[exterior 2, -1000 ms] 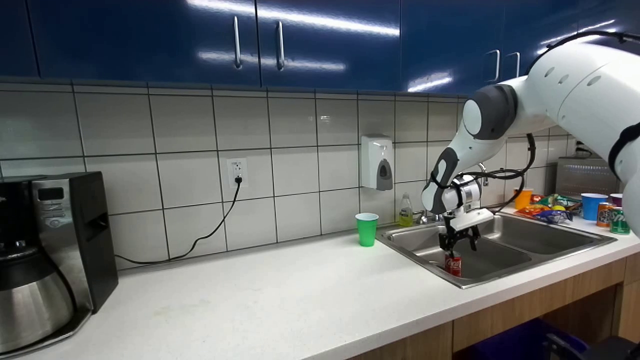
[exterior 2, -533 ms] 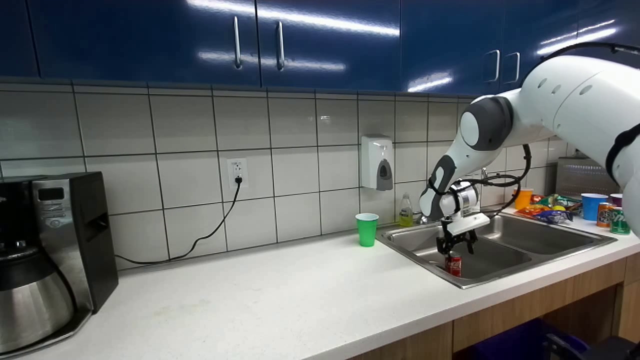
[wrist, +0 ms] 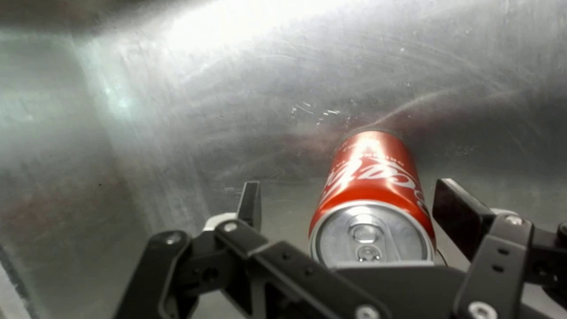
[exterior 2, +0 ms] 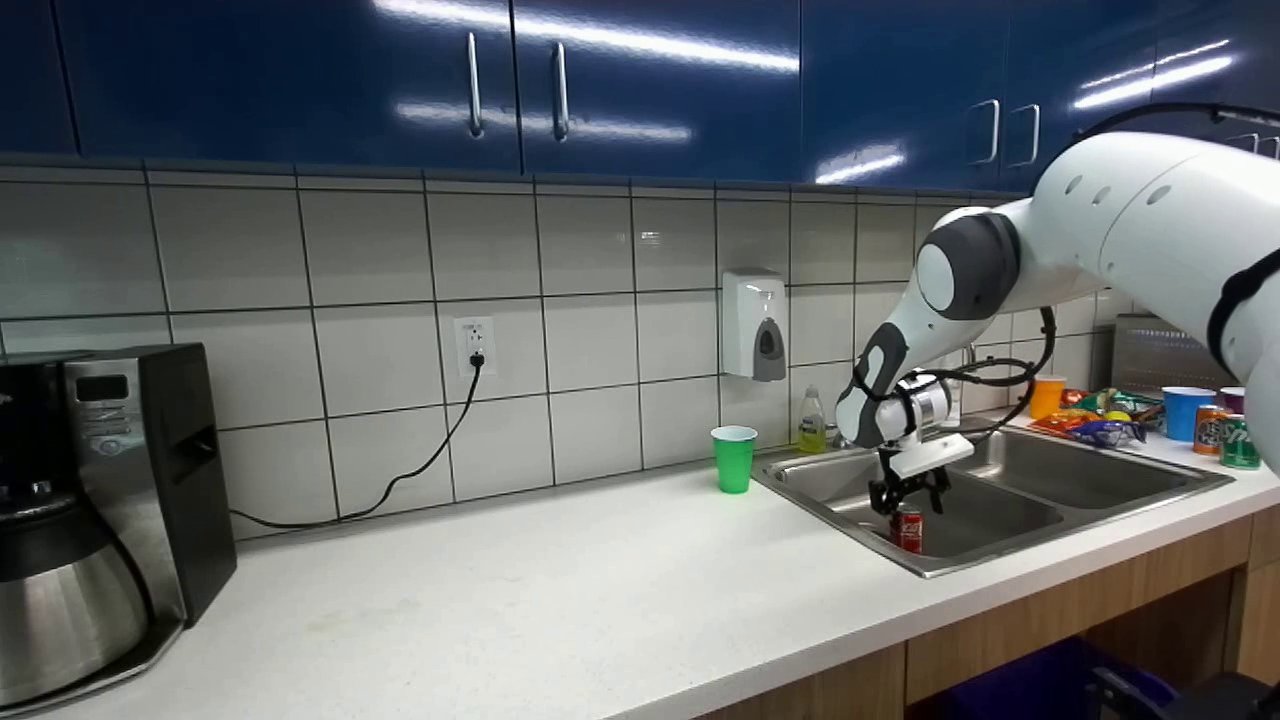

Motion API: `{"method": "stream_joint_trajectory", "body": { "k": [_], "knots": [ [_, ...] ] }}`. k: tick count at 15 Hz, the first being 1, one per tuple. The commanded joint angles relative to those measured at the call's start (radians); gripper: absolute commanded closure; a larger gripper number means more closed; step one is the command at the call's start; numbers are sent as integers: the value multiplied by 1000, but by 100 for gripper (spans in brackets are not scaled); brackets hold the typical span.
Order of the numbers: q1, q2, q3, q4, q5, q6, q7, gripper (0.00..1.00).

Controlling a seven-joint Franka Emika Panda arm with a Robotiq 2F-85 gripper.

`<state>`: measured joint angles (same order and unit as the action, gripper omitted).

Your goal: Remove the red can from the sink.

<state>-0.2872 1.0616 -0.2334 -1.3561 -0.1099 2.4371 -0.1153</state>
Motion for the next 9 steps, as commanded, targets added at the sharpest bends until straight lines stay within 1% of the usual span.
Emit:
{"method": "stream_joint_trajectory", "body": {
  "k": [1,8,9],
  "knots": [
    [-15,34,13,64,7,-38,21,0],
    [-13,59,13,92,8,-42,31,0],
    [-13,62,14,97,8,-41,32,25]
  ]
}}
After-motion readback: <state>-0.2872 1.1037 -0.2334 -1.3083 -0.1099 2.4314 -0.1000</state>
